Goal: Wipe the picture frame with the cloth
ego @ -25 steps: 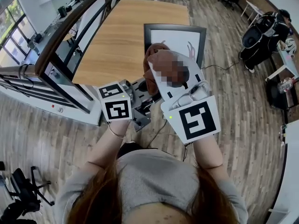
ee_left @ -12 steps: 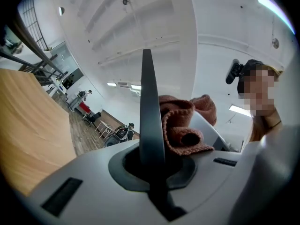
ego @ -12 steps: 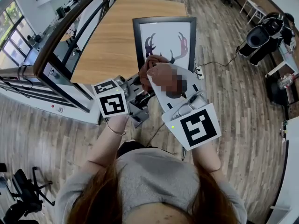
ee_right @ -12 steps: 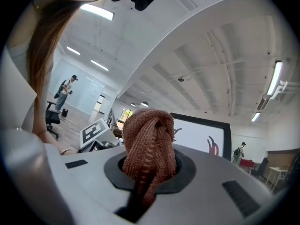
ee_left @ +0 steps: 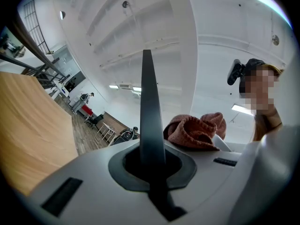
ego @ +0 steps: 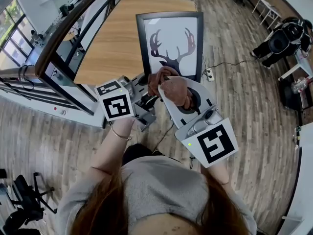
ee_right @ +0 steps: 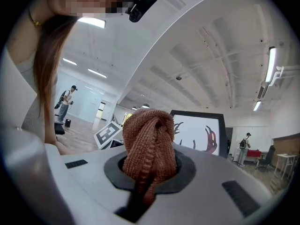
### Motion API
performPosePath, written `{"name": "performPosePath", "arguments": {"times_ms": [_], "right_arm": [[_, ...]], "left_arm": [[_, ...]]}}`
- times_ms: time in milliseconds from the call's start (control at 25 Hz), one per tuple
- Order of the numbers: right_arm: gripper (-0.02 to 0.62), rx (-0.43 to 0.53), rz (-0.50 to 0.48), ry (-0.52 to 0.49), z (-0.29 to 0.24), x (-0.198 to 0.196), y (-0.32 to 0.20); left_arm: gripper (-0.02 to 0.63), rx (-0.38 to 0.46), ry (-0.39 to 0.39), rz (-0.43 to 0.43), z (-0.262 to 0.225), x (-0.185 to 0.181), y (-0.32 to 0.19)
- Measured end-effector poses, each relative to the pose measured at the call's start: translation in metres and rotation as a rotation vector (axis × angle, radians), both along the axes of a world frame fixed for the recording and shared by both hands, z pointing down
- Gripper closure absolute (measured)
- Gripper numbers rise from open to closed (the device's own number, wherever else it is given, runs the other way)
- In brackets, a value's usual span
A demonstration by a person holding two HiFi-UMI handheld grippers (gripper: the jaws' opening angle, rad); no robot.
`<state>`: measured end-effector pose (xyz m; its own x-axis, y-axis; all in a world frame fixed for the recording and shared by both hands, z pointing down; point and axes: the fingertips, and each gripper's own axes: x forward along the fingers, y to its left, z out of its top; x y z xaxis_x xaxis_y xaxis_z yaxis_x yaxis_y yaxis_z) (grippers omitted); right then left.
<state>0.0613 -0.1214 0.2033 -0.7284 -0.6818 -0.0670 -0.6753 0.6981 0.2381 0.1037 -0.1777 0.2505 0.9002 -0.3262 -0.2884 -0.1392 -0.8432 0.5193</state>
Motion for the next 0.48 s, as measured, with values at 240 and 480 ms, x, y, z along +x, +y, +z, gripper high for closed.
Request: {"name": "performPosePath", "arguments": {"times_ms": [240, 480], "right_arm": [[0.549, -0.029, -0.021, 0.017, 0.012, -0.015, 0.016], [0.549, -0.045, -0.029, 0.026, 0.027, -0.010, 0.022]], "left_arm": [[0.588, 0.007, 0.010, -0.027, -0.004, -0.022, 0.005], [0.588, 0.027, 0.014, -0.040, -0.005, -0.023, 0.005]]}}
